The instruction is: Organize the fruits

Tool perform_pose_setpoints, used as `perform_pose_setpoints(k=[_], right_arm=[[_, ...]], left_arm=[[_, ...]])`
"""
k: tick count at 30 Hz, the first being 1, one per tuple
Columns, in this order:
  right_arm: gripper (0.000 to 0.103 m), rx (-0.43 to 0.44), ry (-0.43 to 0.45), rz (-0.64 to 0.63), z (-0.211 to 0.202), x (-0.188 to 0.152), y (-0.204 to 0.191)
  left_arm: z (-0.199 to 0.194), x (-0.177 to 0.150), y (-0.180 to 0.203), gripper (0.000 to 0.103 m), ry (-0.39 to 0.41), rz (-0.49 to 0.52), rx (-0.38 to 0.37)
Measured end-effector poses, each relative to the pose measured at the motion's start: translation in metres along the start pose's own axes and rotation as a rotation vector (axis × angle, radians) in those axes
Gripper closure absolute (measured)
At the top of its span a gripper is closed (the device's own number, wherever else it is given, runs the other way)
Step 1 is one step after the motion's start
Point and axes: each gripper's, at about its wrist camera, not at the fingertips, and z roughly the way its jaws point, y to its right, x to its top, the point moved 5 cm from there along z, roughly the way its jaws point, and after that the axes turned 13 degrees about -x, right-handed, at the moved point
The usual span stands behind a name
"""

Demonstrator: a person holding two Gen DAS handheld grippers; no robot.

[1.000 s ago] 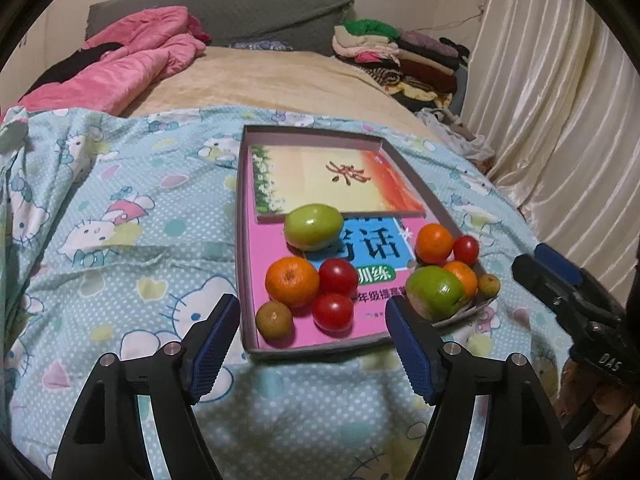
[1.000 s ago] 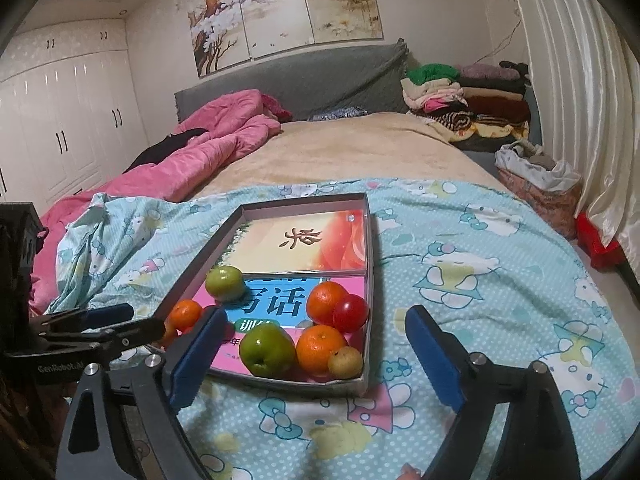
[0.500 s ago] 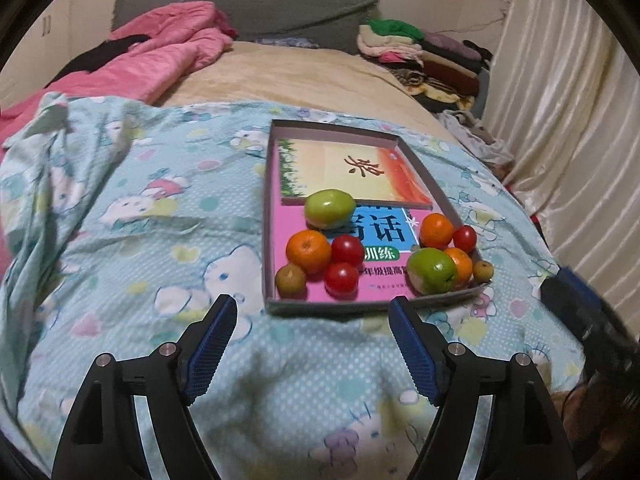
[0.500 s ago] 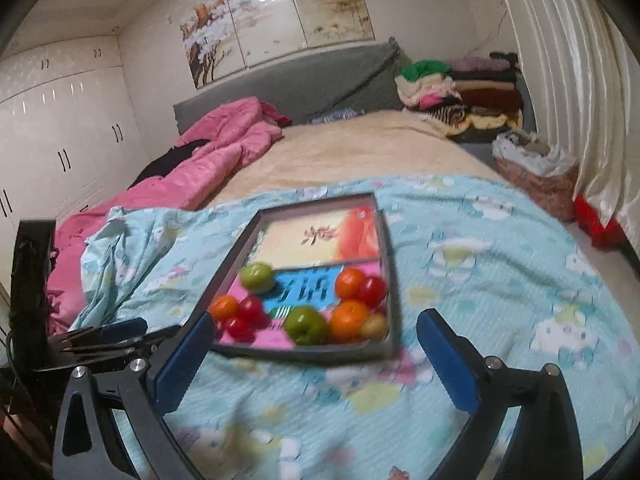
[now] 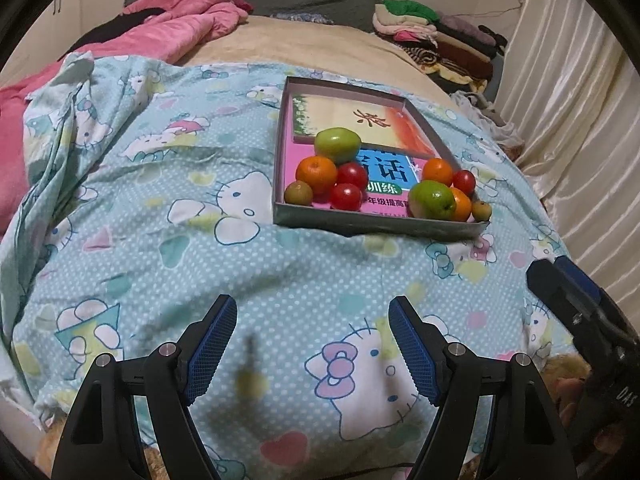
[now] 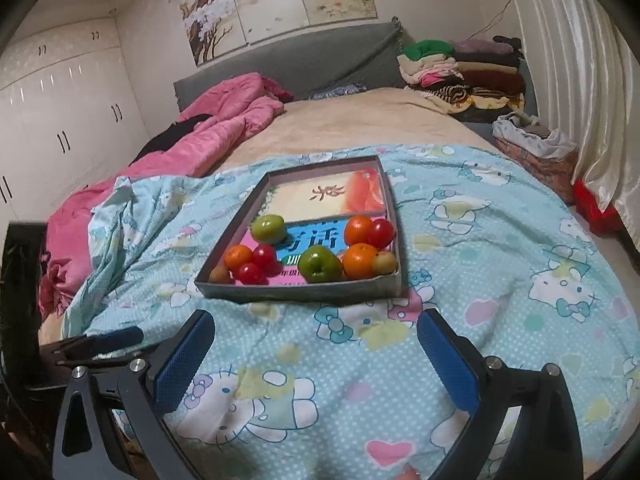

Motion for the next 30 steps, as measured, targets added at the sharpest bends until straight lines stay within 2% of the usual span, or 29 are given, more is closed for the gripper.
perform_pose_setpoints(k=[10, 19, 23, 30], right_arm=[[0.001, -0.012, 0.003, -0.038, 0.0024, -0.0019, -0.0062], [0.001, -0.011, 0.001, -0.044, 0.0034, -0.0025, -0.0078], [0.001, -0.014, 0.005, -0.046, 0.0035, -0.003, -0.0081], [0.001, -0.018, 0.003, -0.042, 0.0033, -0.0031, -0.0063]], left_arm=[[-0.002, 0.0049, 0.0007, 0.024, 0.026, 0.014, 0.0], [0.0, 0.0052, 0.0023, 0.024, 0.015, 0.01, -0.027], [0.0011, 0.0052, 0.0055, 0.024, 0.011, 0.037, -0.005], [-0.0013, 0.0072, 0.0046, 0.024, 0.025, 0.035, -0.008]])
